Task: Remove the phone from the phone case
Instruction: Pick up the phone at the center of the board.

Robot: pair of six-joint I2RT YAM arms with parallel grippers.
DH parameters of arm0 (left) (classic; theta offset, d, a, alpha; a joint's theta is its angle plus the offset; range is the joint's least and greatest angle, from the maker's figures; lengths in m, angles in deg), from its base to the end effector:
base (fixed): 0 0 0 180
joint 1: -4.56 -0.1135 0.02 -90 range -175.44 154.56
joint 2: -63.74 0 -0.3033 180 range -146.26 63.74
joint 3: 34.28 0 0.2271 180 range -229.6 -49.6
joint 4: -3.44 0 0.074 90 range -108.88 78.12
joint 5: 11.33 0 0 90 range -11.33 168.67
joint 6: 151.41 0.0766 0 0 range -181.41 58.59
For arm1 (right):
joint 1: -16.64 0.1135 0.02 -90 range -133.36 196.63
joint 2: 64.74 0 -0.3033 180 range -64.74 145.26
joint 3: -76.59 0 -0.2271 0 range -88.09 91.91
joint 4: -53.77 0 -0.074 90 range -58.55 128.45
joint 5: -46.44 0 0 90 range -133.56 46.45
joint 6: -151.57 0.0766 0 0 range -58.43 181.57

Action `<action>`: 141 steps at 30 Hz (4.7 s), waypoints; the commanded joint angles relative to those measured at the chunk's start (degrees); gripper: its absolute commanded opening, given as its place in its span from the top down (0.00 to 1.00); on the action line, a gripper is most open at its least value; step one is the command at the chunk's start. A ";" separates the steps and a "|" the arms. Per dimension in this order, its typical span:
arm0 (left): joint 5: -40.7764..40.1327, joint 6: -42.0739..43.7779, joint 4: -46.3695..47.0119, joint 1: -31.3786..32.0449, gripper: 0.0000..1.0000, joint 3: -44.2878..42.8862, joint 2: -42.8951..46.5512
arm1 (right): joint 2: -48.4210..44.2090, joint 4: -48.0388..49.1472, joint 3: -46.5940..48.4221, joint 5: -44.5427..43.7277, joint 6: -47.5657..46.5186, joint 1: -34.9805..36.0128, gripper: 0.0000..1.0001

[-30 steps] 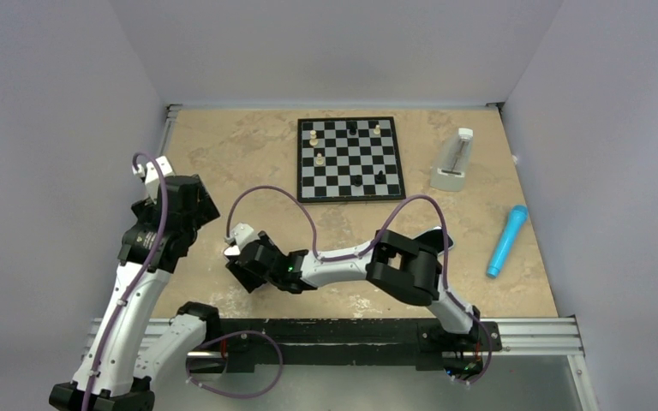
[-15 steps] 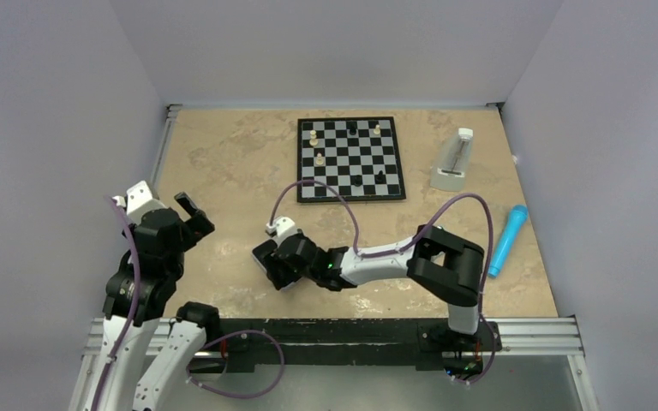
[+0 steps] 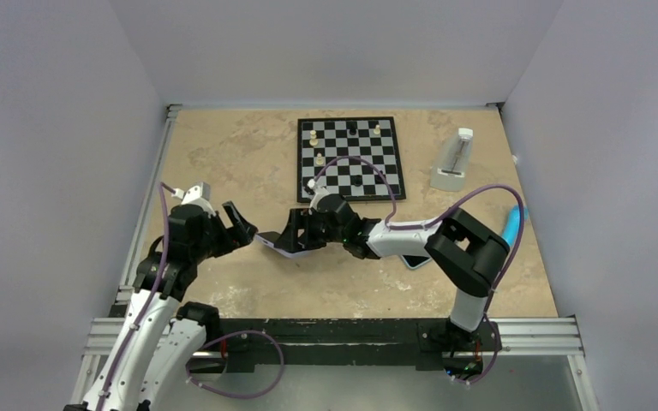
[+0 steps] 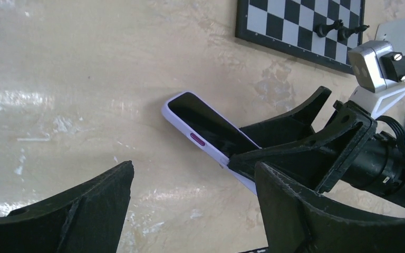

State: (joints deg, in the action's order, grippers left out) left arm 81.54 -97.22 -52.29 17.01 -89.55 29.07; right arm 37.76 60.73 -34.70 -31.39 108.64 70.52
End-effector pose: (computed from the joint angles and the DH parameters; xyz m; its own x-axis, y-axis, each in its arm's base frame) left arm 0.1029 -0.0266 0.2793 -0.6051 -0.4649 -0.6464 -0.1217 0.8563 -0.5019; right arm 0.2270 0.3385 0.2161 -0.8406 0.0623 -0.5381 -0.4185 0.5559 0.7182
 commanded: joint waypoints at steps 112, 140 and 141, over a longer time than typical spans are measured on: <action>-9.95 -6.77 26.91 26.57 0.54 8.56 -9.84 | -9.06 -8.38 4.64 -1.61 40.54 -4.25 1.00; 36.98 20.02 5.52 25.22 1.00 -5.90 -1.63 | -38.24 -22.19 -5.10 30.05 -37.67 -3.17 0.14; 39.03 20.04 5.70 25.24 1.00 -6.27 -1.80 | -37.63 -21.04 -5.05 34.10 -37.30 -3.17 0.17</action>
State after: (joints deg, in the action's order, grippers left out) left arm 107.31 -80.02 -50.56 42.45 -90.99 27.27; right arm 0.42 39.16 -40.12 -12.44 76.73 67.51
